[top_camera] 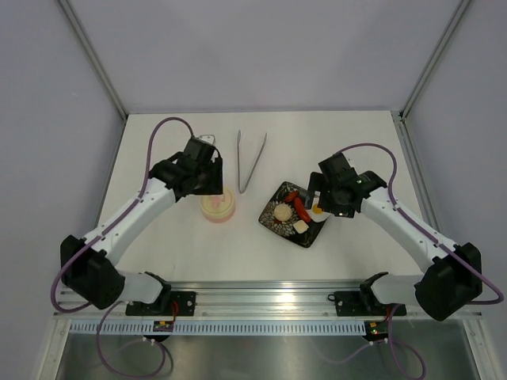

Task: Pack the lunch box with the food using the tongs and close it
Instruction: Reset both arms

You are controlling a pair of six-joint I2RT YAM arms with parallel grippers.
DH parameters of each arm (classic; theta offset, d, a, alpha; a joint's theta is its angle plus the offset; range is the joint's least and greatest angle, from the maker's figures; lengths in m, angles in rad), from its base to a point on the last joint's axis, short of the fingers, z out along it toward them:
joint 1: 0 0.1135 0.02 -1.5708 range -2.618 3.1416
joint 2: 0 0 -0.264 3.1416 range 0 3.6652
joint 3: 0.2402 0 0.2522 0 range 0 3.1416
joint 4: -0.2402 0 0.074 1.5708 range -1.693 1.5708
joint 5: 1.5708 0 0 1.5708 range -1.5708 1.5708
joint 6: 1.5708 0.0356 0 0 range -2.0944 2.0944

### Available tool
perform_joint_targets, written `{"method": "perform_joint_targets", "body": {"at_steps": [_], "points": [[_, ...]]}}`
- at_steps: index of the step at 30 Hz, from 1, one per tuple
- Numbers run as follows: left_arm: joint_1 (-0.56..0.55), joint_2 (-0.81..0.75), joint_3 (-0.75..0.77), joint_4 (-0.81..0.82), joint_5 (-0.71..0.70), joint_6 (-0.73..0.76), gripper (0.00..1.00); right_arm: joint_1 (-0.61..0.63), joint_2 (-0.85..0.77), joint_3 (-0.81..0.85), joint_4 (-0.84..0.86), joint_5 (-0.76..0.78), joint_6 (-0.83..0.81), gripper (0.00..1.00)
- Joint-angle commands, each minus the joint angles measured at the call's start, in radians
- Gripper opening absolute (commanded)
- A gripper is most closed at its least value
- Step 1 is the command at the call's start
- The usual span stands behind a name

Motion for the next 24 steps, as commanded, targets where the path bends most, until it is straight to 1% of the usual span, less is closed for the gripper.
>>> {"method": "perform_joint_targets", "body": {"at_steps": [1, 5, 6, 8, 9, 13, 17, 20, 23, 24], "points": [[-0.011, -0.092, 0.022, -0.001, 0.009, 0.020, 0.56, -0.001, -0.055, 0.053, -0.019, 0.058, 0.016, 0.99], [-0.011, -0.207, -0.047, 0.066, 0.060, 0.028, 0.62, 0.001, -0.125, 0.042, -0.004, 0.133, 0.021, 0.99], [-0.011, -0.250, -0.074, 0.075, 0.064, 0.031, 0.69, -0.001, -0.139, 0.022, 0.005, 0.150, 0.023, 0.99], [-0.013, -0.285, -0.091, 0.081, 0.078, 0.043, 0.79, -0.001, -0.182, 0.005, 0.024, 0.168, 0.026, 1.00], [-0.011, -0.299, -0.097, 0.081, 0.080, 0.048, 0.87, -0.001, -0.193, -0.012, 0.029, 0.186, 0.026, 0.99], [-0.011, -0.368, -0.108, 0.068, 0.097, 0.071, 0.98, -0.001, -0.248, -0.046, 0.024, 0.231, 0.044, 1.00], [-0.013, -0.417, -0.108, 0.062, 0.100, 0.088, 0.99, -0.001, -0.326, -0.082, -0.030, 0.295, 0.069, 0.99], [-0.011, -0.443, -0.102, 0.049, 0.071, 0.095, 0.99, -0.001, -0.394, -0.111, -0.068, 0.331, 0.081, 1.00], [-0.011, -0.465, -0.126, 0.049, -0.024, 0.101, 0.99, 0.001, -0.457, -0.136, -0.102, 0.352, 0.101, 0.99], [-0.011, -0.470, -0.139, 0.054, -0.084, 0.100, 0.99, 0.001, -0.469, -0.139, -0.108, 0.355, 0.119, 1.00]]}}
